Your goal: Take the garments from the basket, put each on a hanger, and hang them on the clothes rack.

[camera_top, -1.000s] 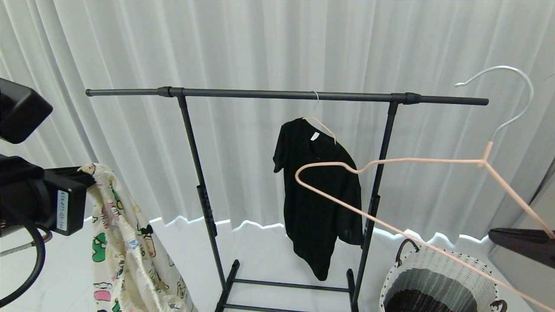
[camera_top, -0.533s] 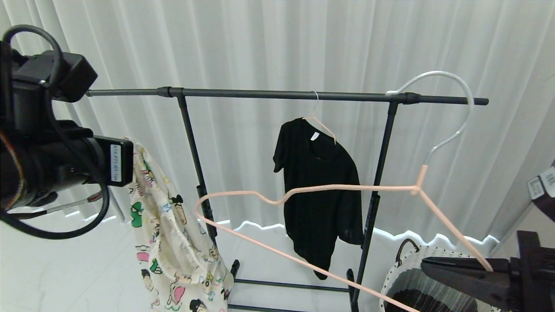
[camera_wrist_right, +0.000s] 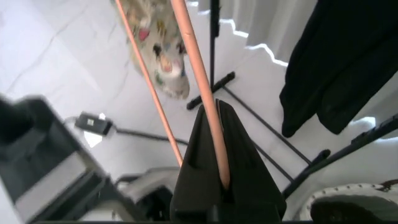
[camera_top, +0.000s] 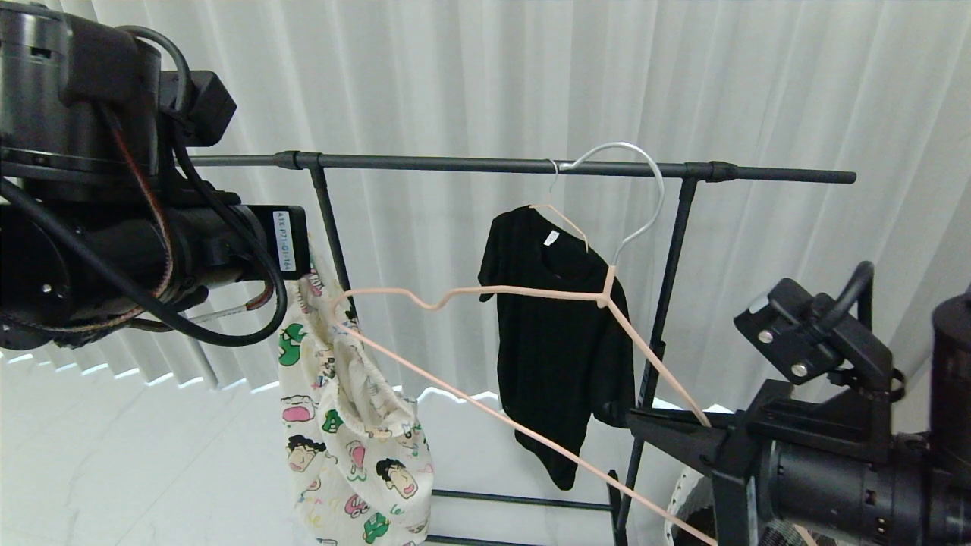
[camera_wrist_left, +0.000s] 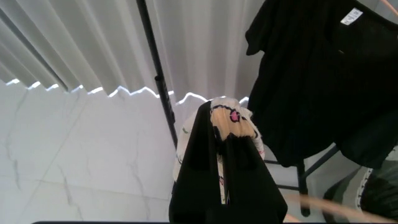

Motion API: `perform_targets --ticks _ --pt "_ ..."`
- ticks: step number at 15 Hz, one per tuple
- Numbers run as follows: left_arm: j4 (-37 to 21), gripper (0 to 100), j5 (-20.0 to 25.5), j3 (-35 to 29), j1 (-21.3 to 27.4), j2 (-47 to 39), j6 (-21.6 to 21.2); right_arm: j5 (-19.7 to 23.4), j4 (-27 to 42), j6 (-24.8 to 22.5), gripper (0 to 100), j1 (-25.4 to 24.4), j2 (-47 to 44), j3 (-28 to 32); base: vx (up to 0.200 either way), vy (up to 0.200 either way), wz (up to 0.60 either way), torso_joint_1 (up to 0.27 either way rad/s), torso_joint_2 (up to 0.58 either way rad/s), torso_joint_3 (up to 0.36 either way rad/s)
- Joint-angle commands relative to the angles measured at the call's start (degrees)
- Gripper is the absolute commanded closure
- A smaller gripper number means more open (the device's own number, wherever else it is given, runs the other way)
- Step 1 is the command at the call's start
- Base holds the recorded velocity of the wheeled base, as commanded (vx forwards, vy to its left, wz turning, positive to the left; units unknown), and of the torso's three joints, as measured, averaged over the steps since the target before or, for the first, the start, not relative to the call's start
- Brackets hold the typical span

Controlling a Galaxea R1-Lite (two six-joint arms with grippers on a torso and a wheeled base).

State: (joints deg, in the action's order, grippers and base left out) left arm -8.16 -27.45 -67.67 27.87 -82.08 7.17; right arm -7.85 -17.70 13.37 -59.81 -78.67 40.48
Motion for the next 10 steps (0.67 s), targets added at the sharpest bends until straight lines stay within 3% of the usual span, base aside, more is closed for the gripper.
perform_targets --ticks 1,7,10 --pt "0.0 100 -0.1 -0.3 0.2 -1.5 0.9 -0.4 -0.8 0.4 100 0.0 -5.2 1.5 0.0 0.0 0.0 0.0 0.0 0.0" --pt "0.0 100 -0.2 -0.4 1.0 -2.3 4.9 -2.0 -1.0 1.2 100 0.0 -9.7 6.3 0.0 0.0 0.0 0.0 0.0 0.0" --pt "0.0 100 -4.6 -0.6 1.0 -3.3 5.6 -4.8 -2.6 2.0 100 -0.1 -12.3 9.0 0.0 0.0 0.0 0.0 0.0 0.0"
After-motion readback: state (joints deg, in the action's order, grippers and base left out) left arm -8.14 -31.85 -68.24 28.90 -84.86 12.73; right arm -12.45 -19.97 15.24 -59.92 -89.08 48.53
